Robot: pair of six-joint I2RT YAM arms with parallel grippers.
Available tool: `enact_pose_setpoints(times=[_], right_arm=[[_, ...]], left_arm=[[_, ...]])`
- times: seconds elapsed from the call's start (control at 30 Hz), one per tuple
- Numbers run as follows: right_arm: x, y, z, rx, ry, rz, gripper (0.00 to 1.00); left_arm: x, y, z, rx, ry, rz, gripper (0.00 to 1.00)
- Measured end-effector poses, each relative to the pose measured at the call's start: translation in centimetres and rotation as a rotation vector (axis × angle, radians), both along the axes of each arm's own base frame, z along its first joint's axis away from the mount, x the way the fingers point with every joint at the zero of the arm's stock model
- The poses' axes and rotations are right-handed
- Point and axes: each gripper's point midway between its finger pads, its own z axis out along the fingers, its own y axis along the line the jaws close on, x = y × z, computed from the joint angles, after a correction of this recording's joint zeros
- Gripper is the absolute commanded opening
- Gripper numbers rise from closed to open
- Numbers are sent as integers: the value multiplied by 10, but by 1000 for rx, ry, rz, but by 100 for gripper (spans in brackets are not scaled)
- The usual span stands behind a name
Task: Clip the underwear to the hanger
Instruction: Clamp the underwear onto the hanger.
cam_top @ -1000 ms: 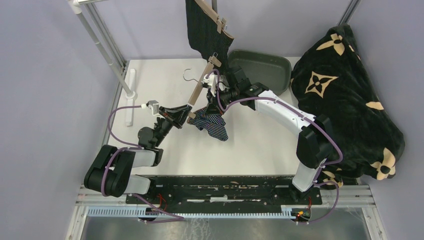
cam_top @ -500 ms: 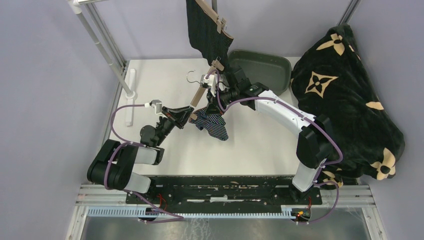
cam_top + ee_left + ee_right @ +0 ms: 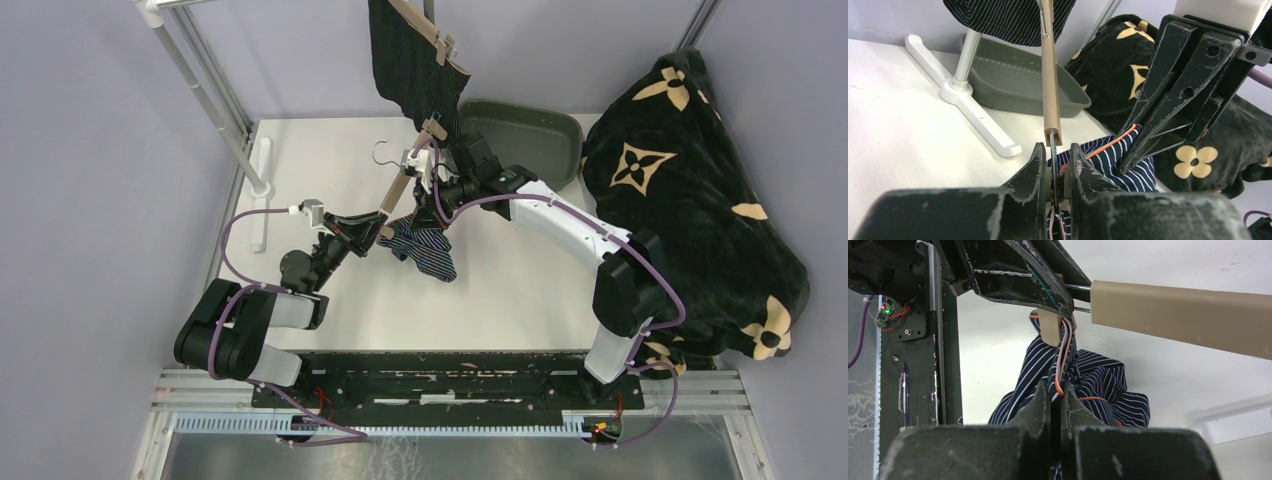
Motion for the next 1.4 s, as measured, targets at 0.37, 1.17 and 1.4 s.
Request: enact_pose_setpoints(times=[0.37,1.17,1.4], right_arm=[[0,0,0,0,0,0,1],[0,0,0,0,0,0,1],[0,0,0,0,0,0,1]], left_arm=[[1,0,9,-17,-15,1,3],[-1,-4,10,-29,-9,-14,18],[-1,-4,9,-28,-8,-16,31]])
